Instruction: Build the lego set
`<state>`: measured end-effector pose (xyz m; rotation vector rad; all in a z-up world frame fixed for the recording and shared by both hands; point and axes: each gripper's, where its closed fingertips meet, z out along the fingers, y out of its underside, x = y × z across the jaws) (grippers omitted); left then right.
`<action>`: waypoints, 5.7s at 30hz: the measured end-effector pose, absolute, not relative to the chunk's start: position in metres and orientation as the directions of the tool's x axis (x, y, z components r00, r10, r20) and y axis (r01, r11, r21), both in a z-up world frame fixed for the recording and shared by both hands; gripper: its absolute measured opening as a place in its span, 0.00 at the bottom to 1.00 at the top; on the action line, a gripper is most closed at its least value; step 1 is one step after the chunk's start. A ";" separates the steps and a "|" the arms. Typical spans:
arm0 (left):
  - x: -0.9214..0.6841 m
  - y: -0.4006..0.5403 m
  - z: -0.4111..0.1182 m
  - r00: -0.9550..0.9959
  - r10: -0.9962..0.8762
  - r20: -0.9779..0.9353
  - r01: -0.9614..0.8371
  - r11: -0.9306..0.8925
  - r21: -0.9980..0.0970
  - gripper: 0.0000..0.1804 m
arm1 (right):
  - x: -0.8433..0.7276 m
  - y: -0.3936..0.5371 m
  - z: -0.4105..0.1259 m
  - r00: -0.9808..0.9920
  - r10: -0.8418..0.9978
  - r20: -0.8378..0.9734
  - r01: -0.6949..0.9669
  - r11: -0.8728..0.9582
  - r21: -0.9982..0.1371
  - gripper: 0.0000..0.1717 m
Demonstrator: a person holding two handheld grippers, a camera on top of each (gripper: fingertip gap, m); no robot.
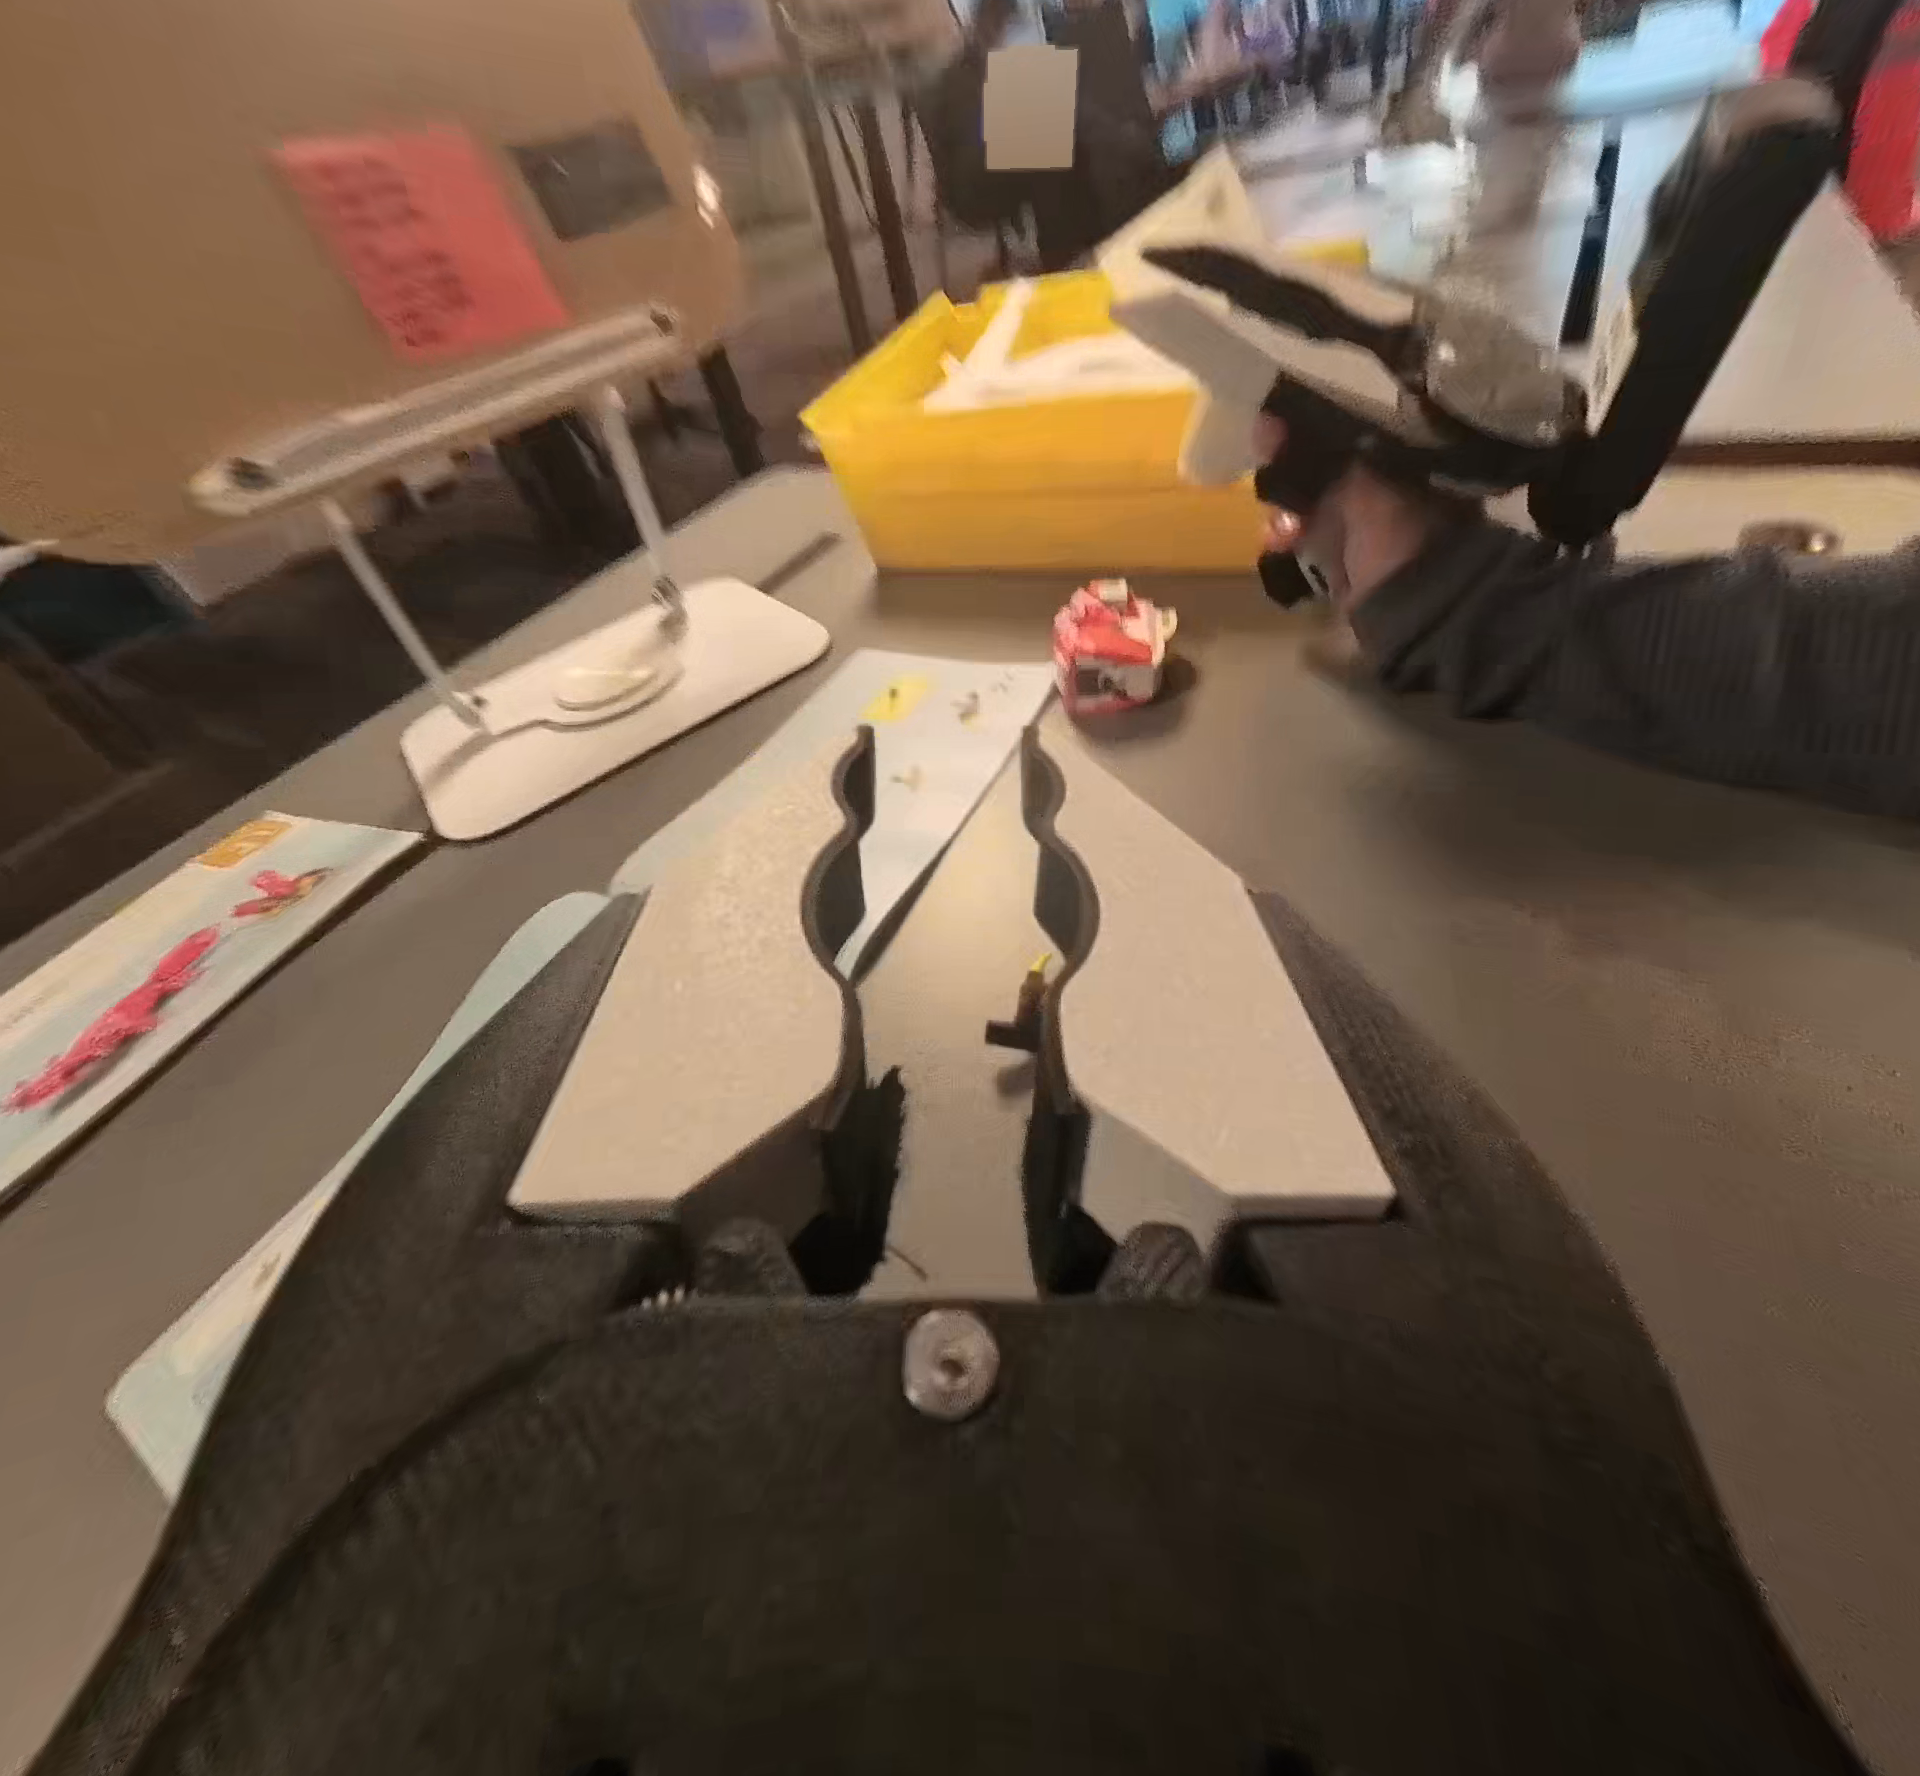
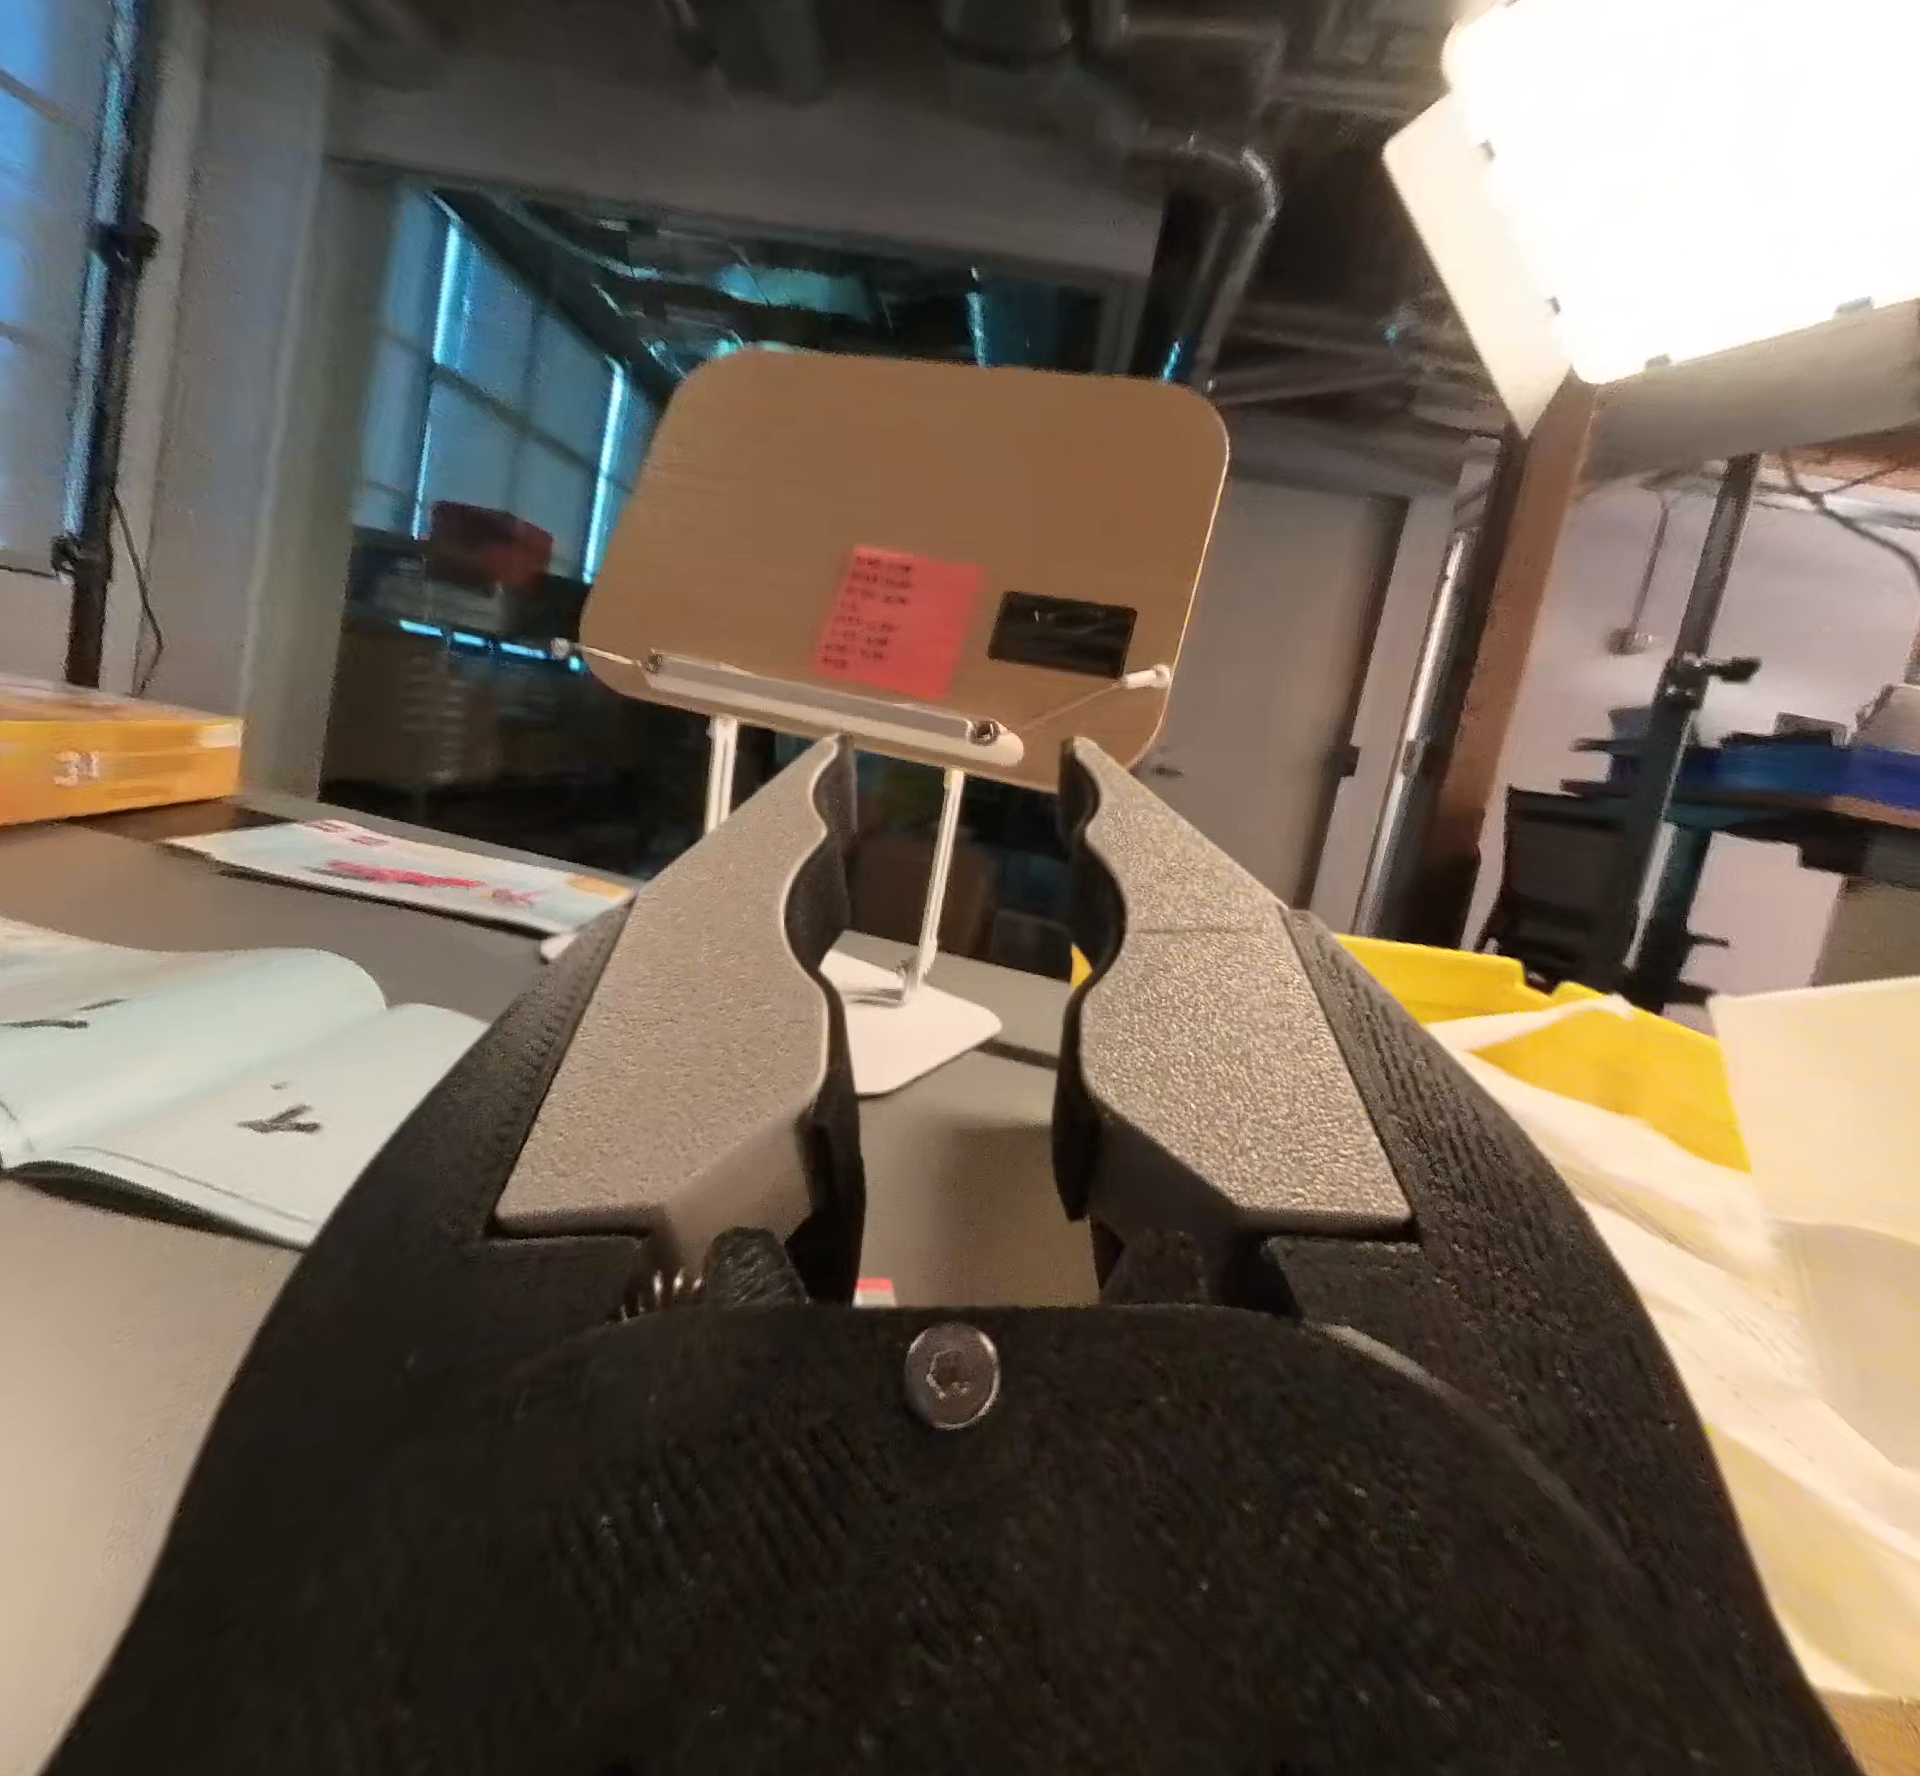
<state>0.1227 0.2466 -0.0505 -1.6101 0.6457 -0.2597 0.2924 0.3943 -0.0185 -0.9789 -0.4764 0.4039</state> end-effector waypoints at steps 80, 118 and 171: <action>0.032 0.365 -0.148 0.851 -0.198 -0.486 -0.454 -0.741 -0.494 0.30 | 0.266 0.414 -0.035 0.726 0.608 0.321 -0.016 0.482 -0.876 0.10; 0.188 0.200 -0.080 0.724 -0.618 -0.306 -0.249 0.180 -0.952 0.28 | 0.294 0.415 -0.039 0.842 0.151 0.519 0.400 0.471 -0.786 0.00; 0.187 0.197 -0.090 0.678 -0.730 -0.085 -0.103 0.020 -0.994 0.19 | 0.288 0.422 -0.049 0.854 0.250 0.456 0.336 0.405 -0.851 0.00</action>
